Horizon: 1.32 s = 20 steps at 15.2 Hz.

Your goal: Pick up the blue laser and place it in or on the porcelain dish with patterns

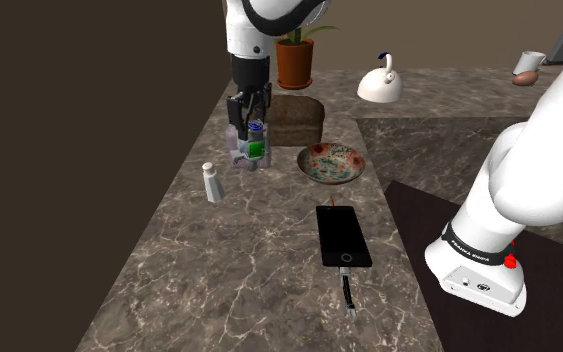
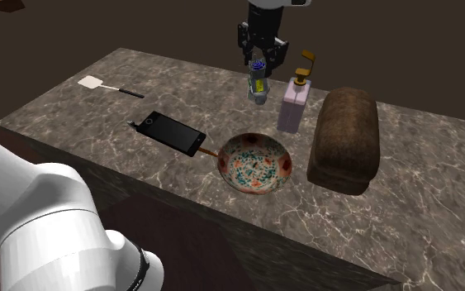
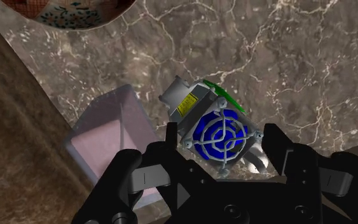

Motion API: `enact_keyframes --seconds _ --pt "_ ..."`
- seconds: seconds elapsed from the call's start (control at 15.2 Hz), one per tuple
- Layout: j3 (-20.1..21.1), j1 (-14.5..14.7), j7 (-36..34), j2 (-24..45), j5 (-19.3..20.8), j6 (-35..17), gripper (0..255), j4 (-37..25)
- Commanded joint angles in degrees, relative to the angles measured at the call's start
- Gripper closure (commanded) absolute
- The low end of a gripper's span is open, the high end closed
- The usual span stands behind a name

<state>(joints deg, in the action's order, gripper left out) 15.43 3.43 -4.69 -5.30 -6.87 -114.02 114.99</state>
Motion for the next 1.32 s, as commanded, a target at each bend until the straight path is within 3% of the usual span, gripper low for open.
enact_keyframes --seconds 0.0,0.59,1.25 --pt "-0.14 -0.1 0.08 -0.18 0.02 1.52 255 -1.34" --pt "-0.32 -0.23 -0.4 -0.61 0.16 8.18 255 -7.59" --pt "-7.72 -3.43 10.45 -18.15 -1.97 13.91 255 5.27"
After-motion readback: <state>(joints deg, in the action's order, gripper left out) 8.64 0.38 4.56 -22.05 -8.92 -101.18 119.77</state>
